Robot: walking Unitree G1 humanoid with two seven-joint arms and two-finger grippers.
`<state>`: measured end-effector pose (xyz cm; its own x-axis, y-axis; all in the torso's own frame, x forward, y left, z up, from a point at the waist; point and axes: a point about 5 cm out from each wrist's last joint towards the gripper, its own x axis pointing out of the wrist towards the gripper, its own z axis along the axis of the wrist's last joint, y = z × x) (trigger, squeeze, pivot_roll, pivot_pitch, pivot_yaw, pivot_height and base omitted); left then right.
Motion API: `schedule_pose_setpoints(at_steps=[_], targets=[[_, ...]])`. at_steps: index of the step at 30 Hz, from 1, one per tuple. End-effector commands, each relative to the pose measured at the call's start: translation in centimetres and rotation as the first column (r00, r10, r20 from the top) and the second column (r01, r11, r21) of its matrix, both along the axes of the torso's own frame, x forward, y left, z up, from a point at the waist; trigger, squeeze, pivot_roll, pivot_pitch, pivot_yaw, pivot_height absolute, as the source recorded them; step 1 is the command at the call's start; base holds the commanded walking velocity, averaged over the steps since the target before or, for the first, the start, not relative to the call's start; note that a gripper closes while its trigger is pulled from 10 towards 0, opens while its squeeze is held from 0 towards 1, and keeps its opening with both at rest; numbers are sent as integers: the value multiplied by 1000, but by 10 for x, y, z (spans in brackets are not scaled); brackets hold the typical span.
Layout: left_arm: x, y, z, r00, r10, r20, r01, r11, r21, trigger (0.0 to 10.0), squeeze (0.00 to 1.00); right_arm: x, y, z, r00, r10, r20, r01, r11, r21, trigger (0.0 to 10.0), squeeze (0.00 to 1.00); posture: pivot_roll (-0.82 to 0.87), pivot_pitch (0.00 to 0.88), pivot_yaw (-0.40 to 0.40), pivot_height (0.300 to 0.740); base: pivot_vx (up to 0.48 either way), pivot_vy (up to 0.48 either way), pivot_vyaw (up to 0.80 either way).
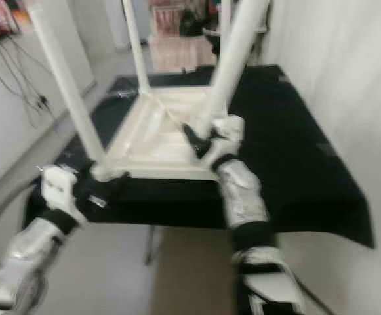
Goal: Building children table
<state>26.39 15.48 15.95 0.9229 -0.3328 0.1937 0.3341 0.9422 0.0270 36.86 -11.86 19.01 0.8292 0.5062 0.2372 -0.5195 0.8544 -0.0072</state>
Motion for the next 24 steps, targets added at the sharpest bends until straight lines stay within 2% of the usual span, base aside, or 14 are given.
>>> schedule_pose_setpoints(at_steps=[1, 3, 4, 5, 7, 9, 10, 14, 15, 16, 17, 18, 20, 24], targets=[[1, -5, 2, 1000, -21, 2, 21, 1000, 14, 10000, 0, -2, -11, 4, 1000, 29, 9, -29, 1000, -9, 10000, 0, -62, 0, 48, 740, 0, 0, 0], [1, -5, 2, 1000, -21, 2, 21, 1000, 14, 10000, 0, -2, -11, 4, 1000, 29, 9, -29, 1000, -9, 10000, 0, -62, 0, 48, 740, 0, 0, 0], [1, -6, 1, 1000, -27, -8, 27, 999, 32, 10000, 0, -6, -7, 5, 994, 112, 17, -111, 993, -31, 10000, 0, -61, 0, 48, 740, 0, 0, 0], [1, -6, 1, 1000, -27, -8, 27, 999, 32, 10000, 0, -6, -7, 5, 994, 112, 17, -111, 993, -31, 10000, 0, -61, 0, 48, 740, 0, 0, 0], [-5, -13, -2, 995, -93, -40, 95, 993, 69, 10000, 0, -20, 2, 7, 932, 363, 10, -360, 928, -100, 10000, 0, -62, 0, 48, 740, 0, -236, 0], [-13, -20, -5, 988, -142, -63, 147, 984, 97, 10000, 0, -28, 5, 6, 863, 504, -26, -501, 851, -156, 10000, 0, -60, 0, 46, 740, 0, -472, 0], [-13, -20, -5, 988, -142, -63, 147, 984, 97, 10000, 0, -28, 5, 6, 863, 504, -26, -501, 851, -156, 10000, 0, -60, 0, 46, 740, 0, -472, 0], [-20, -20, -8, 989, -112, -94, 120, 989, 87, 10000, 0, -30, 10, 3, 764, 637, -107, -643, 737, -206, 10000, 0, -50, 0, 41, 740, 0, -115, 0], [-20, -20, -8, 989, -112, -94, 120, 989, 87, 10000, 0, -30, 10, 3, 764, 637, -107, -643, 737, -206, 10000, 0, -50, 0, 41, 740, 0, 0, 0], [-22, -17, -9, 992, -80, -96, 89, 991, 95, 10000, 0, -29, 13, 3, 736, 666, -121, -674, 706, -217, 10000, 0, -42, 0, 39, 740, 0, 0, 0], [-22, -17, -9, 992, -80, -96, 89, 991, 95, 10000, 0, -29, 13, 3, 736, 666, -121, -674, 706, -217, 10000, 0, -42, 0, 39, 740, 0, 0, 0], [-25, -14, -9, 995, -37, -97, 47, 993, 106, 10000, 0, -28, 17, 5, 712, 689, -133, -698, 678, -229, 10000, 0, -29, 0, 35, 740, 0, 0, 0], [-25, -14, -9, 995, -37, -97, 47, 993, 106, 10000, 0, -28, 17, 5, 712, 689, -133, -698, 678, -229, 10000, 0, -29, 0, 35, 740, 0, 0, 0], [-36, 0, -9, 986, 133, -103, -119, 984, 136, 10000, 0, -14, 30, 15, 696, 701, -151, -714, 655, -249, 10000, 0, 2, 54, 17, 740, 0, 0, 0]])
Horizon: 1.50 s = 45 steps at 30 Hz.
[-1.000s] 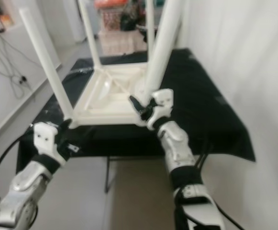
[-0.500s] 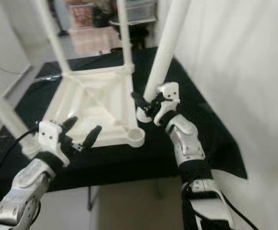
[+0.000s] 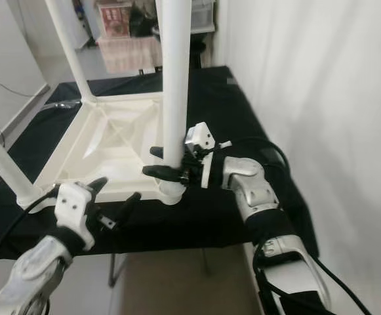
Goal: Building children table
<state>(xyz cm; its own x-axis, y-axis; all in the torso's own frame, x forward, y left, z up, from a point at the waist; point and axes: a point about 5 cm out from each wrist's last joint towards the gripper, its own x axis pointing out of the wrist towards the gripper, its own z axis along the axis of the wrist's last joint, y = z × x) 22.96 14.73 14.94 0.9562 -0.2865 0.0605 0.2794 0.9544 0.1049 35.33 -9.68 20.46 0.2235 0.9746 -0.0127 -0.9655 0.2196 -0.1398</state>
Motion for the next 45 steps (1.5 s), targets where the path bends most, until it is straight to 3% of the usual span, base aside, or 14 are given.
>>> schedule_pose_setpoints(at_steps=[1, 3, 7, 11, 13, 16, 22, 34, 45], targets=[[-5, 10, 2, 997, 81, 0, -81, 996, 27, 10000, 0, 4, 11, 3, 999, 33, -10, -33, 999, -7, 10000, 0, 12, 69, 10, 740, 0, 0, 0], [-5, 10, 2, 997, 81, 0, -81, 996, 27, 10000, 0, 4, 11, 3, 999, 33, -10, -33, 999, -7, 10000, 0, 12, 69, 10, 740, 0, 0, 0], [-19, 10, 7, 997, 74, 25, -76, 992, 100, 10000, 0, 5, 16, 9, 995, 96, -16, -96, 995, 2, 10000, 0, 32, 110, 3, 740, 0, 0, 0], [-39, 4, 3, 999, -45, -26, 48, 988, 145, 10000, 0, 8, 24, 17, 993, 115, -14, -114, 993, 17, 10000, 0, 61, 159, 7, 740, 0, 0, 0], [-39, 4, 3, 999, -45, -26, 48, 988, 145, 10000, 0, 8, 24, 17, 993, 115, -14, -114, 993, 17, 10000, 0, 61, 159, 7, 740, 0, 0, 0], [-53, 1, 2, 996, -71, -50, 74, 996, 58, 10000, 0, 17, 32, 24, 999, 44, -7, -44, 997, 65, 10000, 0, 73, 178, 10, 740, 0, 0, 0], [-68, -2, 0, 992, -79, -93, 82, 996, 23, 10000, 0, 17, 30, 27, 997, 73, -8, -72, 994, 86, 10000, 0, 91, 205, 15, 740, 0, 0, 0], [-95, -8, 3, 985, -111, -135, 103, 992, -68, 10000, 0, 20, 23, 21, 1000, 26, 14, -26, 998, 49, 10000, 0, 94, 274, 28, 740, 0, 0, 0], [-112, -15, 11, 977, -139, -162, 122, 986, -109, 10000, 0, 15, 10, 10, 997, 74, 7, -74, 997, 2, 10000, 0, 112, 332, 47, 740, 0, 0, 0]])
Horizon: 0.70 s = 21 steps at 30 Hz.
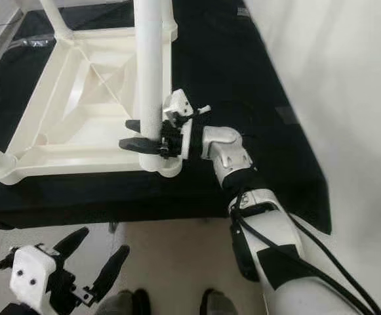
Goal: Building children table
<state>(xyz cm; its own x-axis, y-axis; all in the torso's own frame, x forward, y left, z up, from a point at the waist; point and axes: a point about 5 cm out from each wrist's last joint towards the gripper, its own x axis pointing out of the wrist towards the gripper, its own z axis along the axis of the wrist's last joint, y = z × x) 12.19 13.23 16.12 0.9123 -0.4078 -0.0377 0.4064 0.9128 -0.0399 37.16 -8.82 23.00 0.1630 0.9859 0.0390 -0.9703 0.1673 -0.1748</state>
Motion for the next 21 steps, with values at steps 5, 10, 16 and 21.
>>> schedule_pose_setpoints(at_steps=[5, 10, 16, 21], targets=[[-10, -2, 2, 999, -8, -41, 8, 1000, -4, 10000, 0, -1, 0, -13, 1000, 8, -28, -9, 998, -57, 10000, 0, 124, 351, 44, 740, 0, 0, 0], [-15, -3, 4, 999, -6, -51, 5, 1000, -8, 10000, 0, 2, -3, -9, 1000, -2, -26, 1, 998, -58, 10000, 0, 132, 361, 41, 740, 0, 0, 0], [-18, -3, 6, 998, -3, -57, 3, 1000, -11, 10000, 0, 1, -8, -5, 999, 41, -28, -42, 997, -66, 10000, 0, 139, 368, 41, 740, 0, 0, 0], [-20, -2, 7, 998, -7, -66, 6, 1000, -13, 10000, 0, -6, -10, -7, 988, 156, -24, -157, 980, -120, 10000, 0, 138, 372, 44, 740, 0, 0, 0]])
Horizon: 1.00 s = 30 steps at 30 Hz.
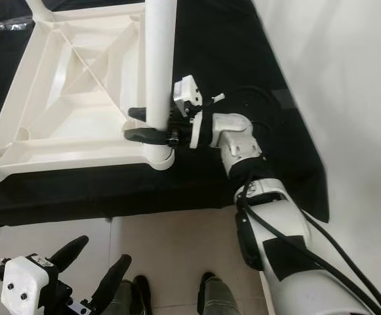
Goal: Building children table
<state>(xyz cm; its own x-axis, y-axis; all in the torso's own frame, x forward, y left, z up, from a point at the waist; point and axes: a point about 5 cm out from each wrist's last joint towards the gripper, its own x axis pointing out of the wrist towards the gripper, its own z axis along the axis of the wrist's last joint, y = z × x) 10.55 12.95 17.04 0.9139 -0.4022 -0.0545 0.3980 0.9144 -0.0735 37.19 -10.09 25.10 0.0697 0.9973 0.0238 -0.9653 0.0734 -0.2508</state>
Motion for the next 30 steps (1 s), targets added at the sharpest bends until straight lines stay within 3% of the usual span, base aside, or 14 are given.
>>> schedule_pose_setpoints(at_steps=[1, 6, 10, 12, 14, 16, 17, 18, 20, 23, 24, 27, 28, 30], targets=[[-4, 0, -3, 999, -14, -37, 15, 1000, 10, 10000, 0, -6, 2, -28, 995, 56, -88, -65, 993, -101, 10000, 0, 138, 372, 44, 740, 0, 0, 0], [-5, 1, -2, 999, -15, -39, 15, 1000, 10, 10000, 0, -11, 7, -35, 992, 111, -51, -119, 977, -175, 10000, 0, 137, 374, 46, 740, 0, 0, 0], [-5, 1, -2, 999, -13, -42, 14, 1000, 11, 10000, 0, -20, 15, -44, 975, 222, 26, -202, 923, -329, 10000, 0, 141, 377, 49, 740, 0, 0, 0], [-5, 1, -2, 999, -13, -42, 14, 1000, 11, 10000, 0, -20, 15, -44, 975, 222, 26, -202, 923, -329, 10000, 0, 141, 377, 49, 740, 0, 0, 0], [-4, 2, -1, 999, -12, -42, 13, 1000, 11, 10000, 0, -26, 21, -48, 946, 322, 48, -267, 851, -451, 10000, 0, 137, 376, 45, 740, 0, 0, 0], [-4, 2, -1, 999, -12, -42, 13, 1000, 11, 10000, 0, -26, 21, -48, 946, 322, 48, -267, 851, -451, 10000, 0, 137, 376, 45, 740, 0, 0, 0], [-4, 1, -2, 999, -12, -41, 12, 1000, 11, 10000, 0, -29, 23, -49, 932, 358, 53, -286, 818, -500, 10000, 0, 136, 375, 44, 740, 0, 0, 0], [-4, 1, -2, 999, -12, -41, 12, 1000, 11, 10000, 0, -29, 23, -49, 932, 358, 53, -286, 818, -500, 10000, 0, 136, 375, 44, 740, 0, 0, 0], [-3, 1, -1, 999, -11, -38, 11, 1000, 8, 10000, 0, -28, 26, -43, 921, 387, 51, -296, 777, -555, 10000, 0, 134, 375, 38, 740, 0, 0, 0], [-2, 0, -1, 999, -11, -36, 11, 1000, 5, 10000, 0, -25, 27, -37, 920, 386, 62, -280, 762, -584, 10000, 0, 128, 374, 33, 740, 0, 0, 0], [-2, 0, -1, 999, -11, -36, 11, 1000, 5, 10000, 0, -25, 27, -37, 920, 386, 62, -280, 762, -584, 10000, 0, 128, 374, 33, 740, 0, 0, 0], [-2, -1, -1, 999, -9, -34, 9, 1000, 2, 10000, 0, -16, 34, -30, 960, 278, 4, -243, 845, -475, 10000, 0, 123, 372, 31, 740, 0, 0, 0], [-2, -1, -1, 999, -9, -34, 9, 1000, 2, 10000, 0, -16, 34, -30, 960, 278, 4, -243, 845, -475, 10000, 0, 123, 372, 31, 740, 0, 0, 0], [-2, -1, -1, 999, -9, -34, 9, 1000, 0, 10000, 0, -9, 39, -35, 990, 135, -34, -137, 909, -394, 10000, 0, 123, 372, 31, 740, 0, 0, 0]])
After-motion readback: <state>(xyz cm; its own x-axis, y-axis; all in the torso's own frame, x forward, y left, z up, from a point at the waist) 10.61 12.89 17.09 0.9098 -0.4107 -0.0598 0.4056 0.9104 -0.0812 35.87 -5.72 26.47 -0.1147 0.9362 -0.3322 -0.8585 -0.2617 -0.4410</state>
